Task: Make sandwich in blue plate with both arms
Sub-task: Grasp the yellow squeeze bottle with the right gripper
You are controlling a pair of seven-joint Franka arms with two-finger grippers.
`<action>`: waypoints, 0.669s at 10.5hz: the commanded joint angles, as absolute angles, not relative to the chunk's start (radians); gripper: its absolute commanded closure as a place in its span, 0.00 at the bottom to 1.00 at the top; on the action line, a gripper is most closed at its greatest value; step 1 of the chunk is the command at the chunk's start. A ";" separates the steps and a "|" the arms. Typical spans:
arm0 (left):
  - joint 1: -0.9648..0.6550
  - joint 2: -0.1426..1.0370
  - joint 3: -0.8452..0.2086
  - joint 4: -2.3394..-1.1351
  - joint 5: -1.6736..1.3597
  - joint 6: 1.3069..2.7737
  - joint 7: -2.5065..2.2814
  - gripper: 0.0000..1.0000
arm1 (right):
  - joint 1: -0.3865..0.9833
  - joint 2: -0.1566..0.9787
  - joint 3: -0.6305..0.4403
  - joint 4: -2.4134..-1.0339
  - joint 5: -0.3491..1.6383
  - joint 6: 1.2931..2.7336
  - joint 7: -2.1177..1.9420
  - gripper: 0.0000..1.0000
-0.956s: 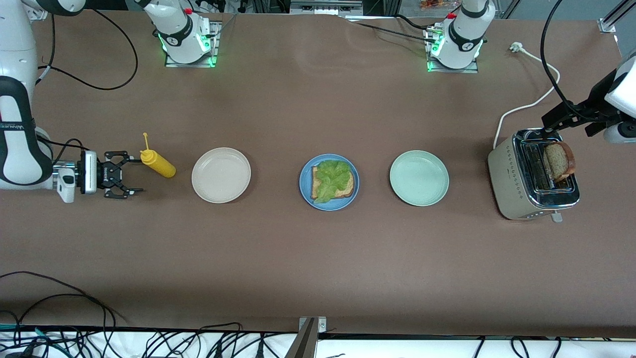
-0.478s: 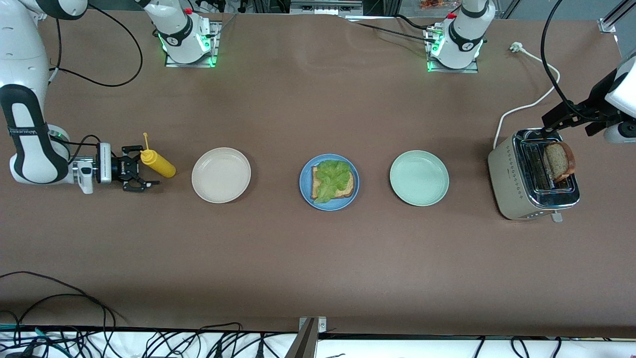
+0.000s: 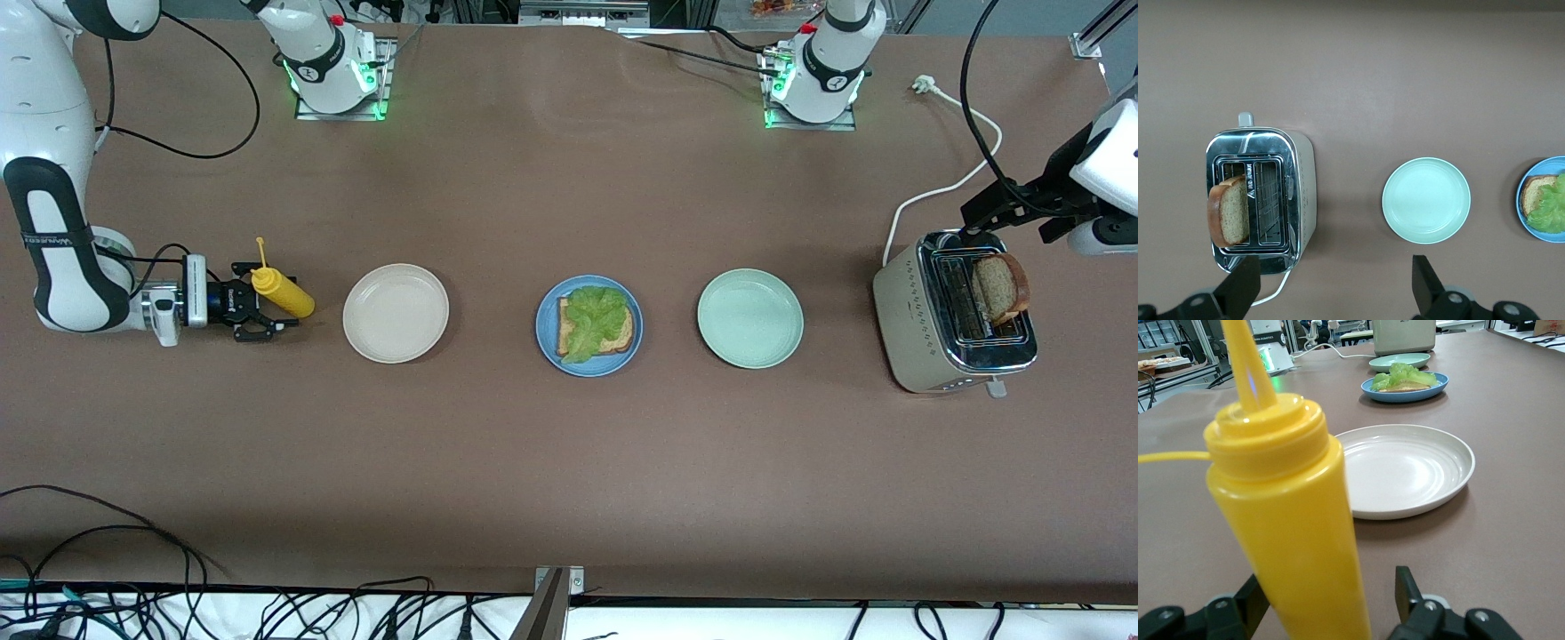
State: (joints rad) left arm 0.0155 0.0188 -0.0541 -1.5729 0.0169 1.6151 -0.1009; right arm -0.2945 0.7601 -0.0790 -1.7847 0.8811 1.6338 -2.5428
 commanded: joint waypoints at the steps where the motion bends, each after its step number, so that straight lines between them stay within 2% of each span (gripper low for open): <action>1: 0.018 0.018 -0.057 -1.551 -0.002 1.592 -0.107 0.00 | -0.316 0.739 -0.067 -1.783 0.908 1.575 -2.546 0.53; 2: 0.018 0.018 -0.058 -1.551 -0.002 1.592 -0.107 0.00 | -0.321 0.742 -0.067 -1.782 0.910 1.575 -2.542 0.71; 3: 0.018 0.018 -0.061 -1.551 -0.002 1.592 -0.107 0.00 | -0.321 0.741 -0.066 -1.784 0.908 1.575 -2.524 0.81; 5: 0.018 0.018 -0.063 -1.551 -0.002 1.592 -0.109 0.00 | -0.319 0.709 -0.066 -1.782 0.896 1.577 -2.383 0.82; 7: 0.017 0.018 -0.077 -1.551 0.000 1.592 -0.109 0.00 | -0.252 0.605 -0.067 -1.781 0.797 1.612 -2.228 0.82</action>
